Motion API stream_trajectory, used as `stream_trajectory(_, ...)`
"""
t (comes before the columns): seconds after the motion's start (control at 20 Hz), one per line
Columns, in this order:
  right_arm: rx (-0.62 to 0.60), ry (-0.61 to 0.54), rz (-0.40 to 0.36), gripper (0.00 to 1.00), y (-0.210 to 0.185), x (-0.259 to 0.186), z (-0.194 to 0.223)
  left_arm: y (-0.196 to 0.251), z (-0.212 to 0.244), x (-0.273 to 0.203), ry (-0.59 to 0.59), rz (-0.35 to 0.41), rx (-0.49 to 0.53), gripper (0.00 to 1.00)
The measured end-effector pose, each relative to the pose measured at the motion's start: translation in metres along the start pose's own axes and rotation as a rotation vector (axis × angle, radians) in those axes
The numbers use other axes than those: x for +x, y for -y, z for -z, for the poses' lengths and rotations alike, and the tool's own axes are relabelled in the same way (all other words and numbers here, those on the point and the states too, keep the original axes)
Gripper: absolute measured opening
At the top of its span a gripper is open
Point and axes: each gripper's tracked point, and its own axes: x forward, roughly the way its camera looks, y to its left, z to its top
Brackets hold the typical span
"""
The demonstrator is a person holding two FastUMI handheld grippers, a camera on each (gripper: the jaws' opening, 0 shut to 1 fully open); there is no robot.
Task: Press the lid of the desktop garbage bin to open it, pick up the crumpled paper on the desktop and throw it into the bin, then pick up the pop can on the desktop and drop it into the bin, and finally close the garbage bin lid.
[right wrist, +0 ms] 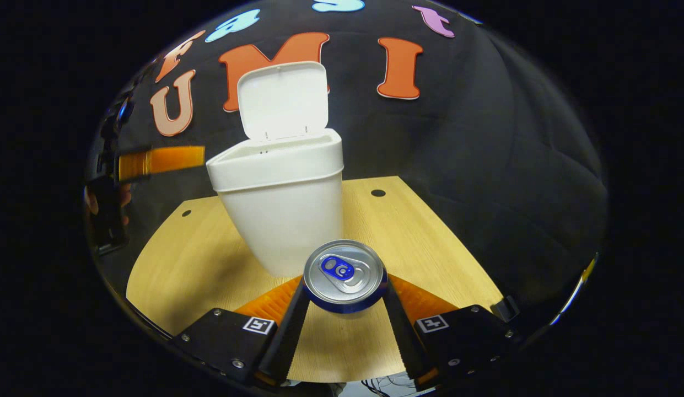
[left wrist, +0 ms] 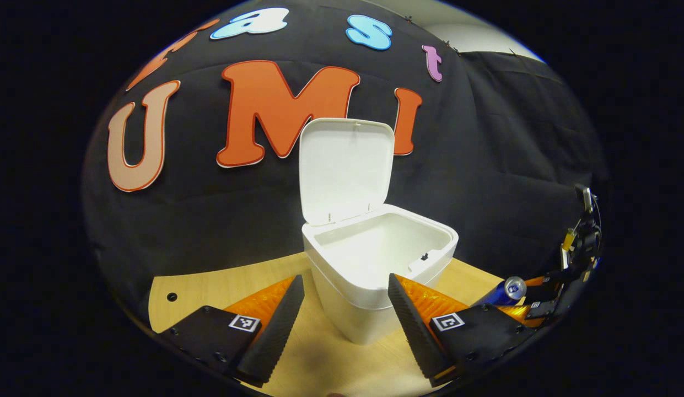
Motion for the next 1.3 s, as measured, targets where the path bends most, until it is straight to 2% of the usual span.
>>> stream_trajectory(0.1, -0.014, 0.025, -0.003, 0.78, 0.002, -0.003, -0.017, -0.007, 0.010, -0.006, -0.022, -0.022, 0.004, 0.98)
stream_trajectory(0.15, -0.021, 0.035, -0.005, 0.78, 0.003, -0.003, -0.026, -0.010, 0.014, -0.009, -0.028, -0.033, 0.004, 0.92)
stream_trajectory(0.2, -0.025, 0.045, -0.006, 0.78, 0.004, -0.004, -0.035, -0.014, 0.017, -0.013, -0.032, -0.042, 0.005, 0.98)
stream_trajectory(0.25, -0.028, 0.053, -0.008, 0.78, 0.004, -0.007, -0.042, -0.018, 0.020, -0.015, -0.035, -0.053, 0.003, 0.98)
stream_trajectory(0.3, -0.031, 0.065, -0.011, 0.74, 0.004, -0.009, -0.050, -0.021, 0.022, -0.016, -0.038, -0.064, 0.006, 0.98)
stream_trajectory(0.35, -0.033, 0.076, -0.014, 0.79, 0.004, -0.010, -0.059, -0.025, 0.025, -0.018, -0.042, -0.074, 0.010, 0.98)
stream_trajectory(0.65, -0.078, 0.125, -0.029, 0.78, -0.003, -0.014, -0.097, -0.046, 0.039, -0.029, -0.068, -0.109, -0.011, 0.98)
stream_trajectory(1.1, -0.116, 0.216, -0.012, 0.78, -0.003, -0.019, -0.160, -0.074, 0.047, -0.036, -0.078, -0.152, -0.026, 0.98)
stream_trajectory(1.3, -0.121, 0.239, -0.035, 0.78, -0.013, -0.017, -0.177, -0.081, 0.051, -0.040, -0.086, -0.167, -0.040, 0.98)
